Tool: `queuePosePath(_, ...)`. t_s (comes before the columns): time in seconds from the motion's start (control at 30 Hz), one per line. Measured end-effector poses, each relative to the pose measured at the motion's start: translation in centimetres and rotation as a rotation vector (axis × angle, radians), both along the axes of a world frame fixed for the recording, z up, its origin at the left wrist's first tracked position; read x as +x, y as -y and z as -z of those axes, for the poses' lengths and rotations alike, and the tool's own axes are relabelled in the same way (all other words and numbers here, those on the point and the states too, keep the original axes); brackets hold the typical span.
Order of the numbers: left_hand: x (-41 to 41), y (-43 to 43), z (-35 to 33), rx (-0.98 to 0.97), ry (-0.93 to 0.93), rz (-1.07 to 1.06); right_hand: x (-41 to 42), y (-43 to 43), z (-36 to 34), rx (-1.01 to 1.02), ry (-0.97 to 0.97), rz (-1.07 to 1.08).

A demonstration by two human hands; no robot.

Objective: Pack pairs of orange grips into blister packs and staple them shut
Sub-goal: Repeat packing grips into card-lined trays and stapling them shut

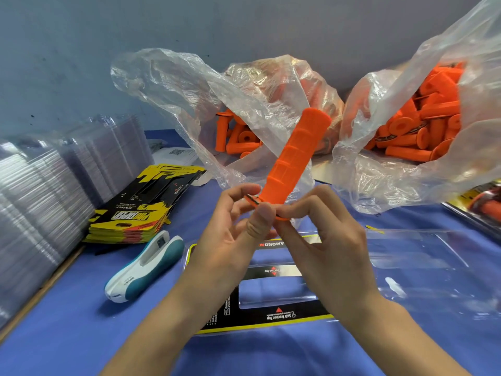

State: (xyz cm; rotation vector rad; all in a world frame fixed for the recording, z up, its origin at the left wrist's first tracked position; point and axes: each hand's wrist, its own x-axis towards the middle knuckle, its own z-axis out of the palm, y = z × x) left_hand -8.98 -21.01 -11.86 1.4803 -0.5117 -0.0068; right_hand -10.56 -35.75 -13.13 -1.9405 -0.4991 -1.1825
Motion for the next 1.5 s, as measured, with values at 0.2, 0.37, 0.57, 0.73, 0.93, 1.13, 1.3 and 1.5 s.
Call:
queuePosePath(0.2,0.1,-0.3,-0.1,-0.018,0.057,-0.088,0.0,0.1,-0.1,-0.07,0.006,-0.071)
queuePosePath(0.37,0.3,-1.6,-0.9,0.189,0.29,-0.27,0.3,1.8,-0.9,-0.151,-0.015,0.117)
queuePosePath(0.57,-0.8,-0.6,-1.3,0.281,0.447,-0.329,-0.3,1.4,-1.7,-0.267,-0.229,-0.103)
queuePosePath(0.73,-1.3,-0.6,-2.2,0.301,0.52,-0.333,-0.6,1.1,-2.7,-0.29,-0.297,-0.203)
queuePosePath(0.93,-1.1,-0.1,-2.5,0.078,0.402,-0.166,-0.4,0.5,-2.6,0.118,-0.371,-0.395)
queuePosePath(1.13,-0.8,0.5,-1.6,0.2,0.387,-0.187,-0.2,0.7,-3.1,0.557,-0.519,-0.659)
queuePosePath(1.3,-0.9,0.1,-1.4,0.259,0.413,-0.223,-0.1,1.5,-3.1,0.587,-0.597,-0.69)
queuePosePath(1.5,-0.6,-0.9,-0.7,0.347,0.366,-0.285,0.1,4.9,-2.7,0.412,-0.712,-0.582)
